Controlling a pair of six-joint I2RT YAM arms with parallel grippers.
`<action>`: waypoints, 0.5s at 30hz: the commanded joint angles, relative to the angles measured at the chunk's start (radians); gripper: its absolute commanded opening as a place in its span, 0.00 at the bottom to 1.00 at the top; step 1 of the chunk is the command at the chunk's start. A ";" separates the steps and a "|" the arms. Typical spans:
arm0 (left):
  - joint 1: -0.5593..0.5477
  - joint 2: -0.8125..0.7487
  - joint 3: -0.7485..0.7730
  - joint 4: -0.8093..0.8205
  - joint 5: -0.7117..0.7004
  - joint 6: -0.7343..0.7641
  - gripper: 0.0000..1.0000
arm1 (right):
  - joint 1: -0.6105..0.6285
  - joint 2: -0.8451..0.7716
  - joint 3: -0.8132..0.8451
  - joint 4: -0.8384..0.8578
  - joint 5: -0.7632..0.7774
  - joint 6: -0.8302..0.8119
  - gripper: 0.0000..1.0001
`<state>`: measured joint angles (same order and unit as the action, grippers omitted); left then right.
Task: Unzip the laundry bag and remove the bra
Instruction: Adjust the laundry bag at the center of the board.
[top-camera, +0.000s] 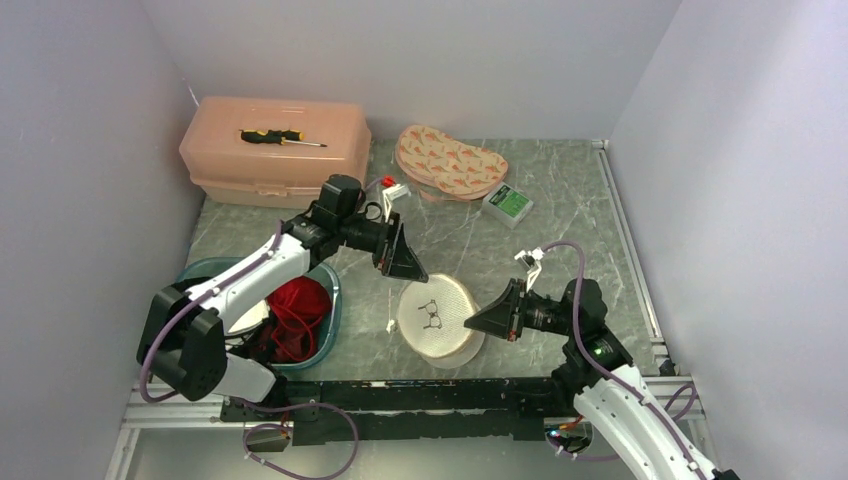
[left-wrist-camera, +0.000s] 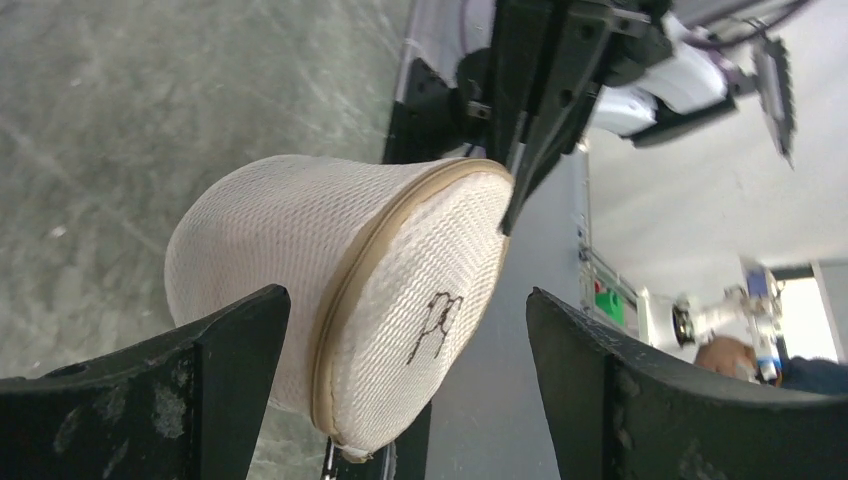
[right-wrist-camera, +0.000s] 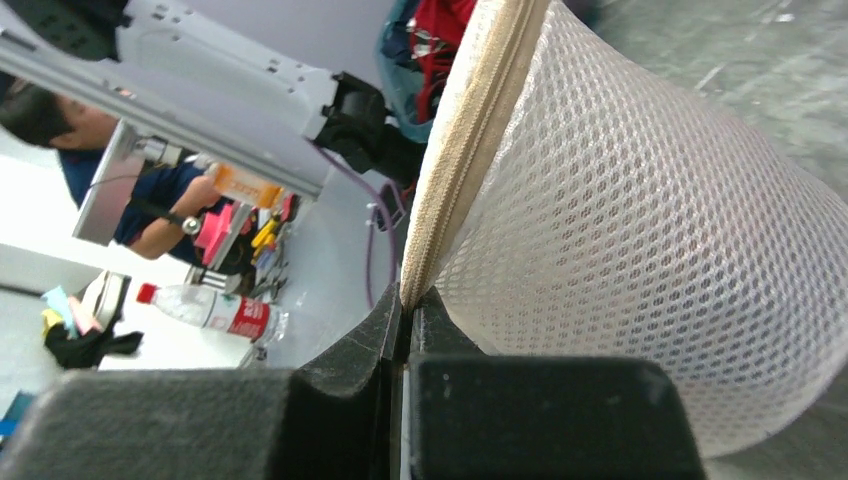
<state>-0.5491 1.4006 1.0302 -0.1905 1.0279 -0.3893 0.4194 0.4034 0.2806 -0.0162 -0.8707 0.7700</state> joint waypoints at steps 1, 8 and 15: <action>0.003 -0.017 0.022 0.121 0.263 0.085 0.94 | -0.001 -0.025 -0.009 0.145 -0.102 0.024 0.00; -0.043 0.015 0.038 -0.042 0.221 0.233 0.94 | 0.000 -0.017 -0.017 0.203 -0.121 0.038 0.00; -0.095 0.093 0.065 -0.139 0.111 0.266 0.94 | -0.001 -0.001 0.002 0.228 -0.133 0.037 0.00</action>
<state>-0.6178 1.4738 1.0649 -0.2752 1.1790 -0.1738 0.4194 0.3962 0.2607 0.0994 -0.9726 0.8036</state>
